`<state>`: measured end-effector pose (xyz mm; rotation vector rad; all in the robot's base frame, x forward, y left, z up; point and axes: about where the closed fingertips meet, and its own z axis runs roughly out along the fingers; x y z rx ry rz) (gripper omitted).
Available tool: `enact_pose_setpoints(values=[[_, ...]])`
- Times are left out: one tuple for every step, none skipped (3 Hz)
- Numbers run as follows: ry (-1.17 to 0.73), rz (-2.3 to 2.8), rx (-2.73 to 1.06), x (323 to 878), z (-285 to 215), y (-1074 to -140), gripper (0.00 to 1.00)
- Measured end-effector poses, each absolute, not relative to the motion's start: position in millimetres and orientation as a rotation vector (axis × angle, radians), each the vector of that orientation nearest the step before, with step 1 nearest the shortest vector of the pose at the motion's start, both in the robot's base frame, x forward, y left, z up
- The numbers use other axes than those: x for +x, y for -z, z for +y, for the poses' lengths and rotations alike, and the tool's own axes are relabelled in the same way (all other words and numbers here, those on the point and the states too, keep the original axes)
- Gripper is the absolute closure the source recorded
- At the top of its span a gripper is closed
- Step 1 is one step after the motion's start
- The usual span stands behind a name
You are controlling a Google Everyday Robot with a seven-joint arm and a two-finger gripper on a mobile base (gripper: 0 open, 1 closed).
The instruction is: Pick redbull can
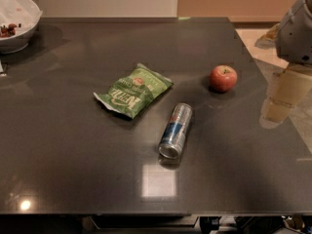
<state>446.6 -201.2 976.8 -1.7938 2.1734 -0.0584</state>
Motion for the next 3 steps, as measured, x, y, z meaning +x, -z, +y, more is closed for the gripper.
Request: enact_pose_setpoints(values=[[0.026, 2.065, -1.888, 458, -175, -972, 0.0], [-0.029, 1.933, -1.998, 467, -148, -960, 0.0], [-0.079, 1.77, -2.122, 472, -124, -944, 0.0]])
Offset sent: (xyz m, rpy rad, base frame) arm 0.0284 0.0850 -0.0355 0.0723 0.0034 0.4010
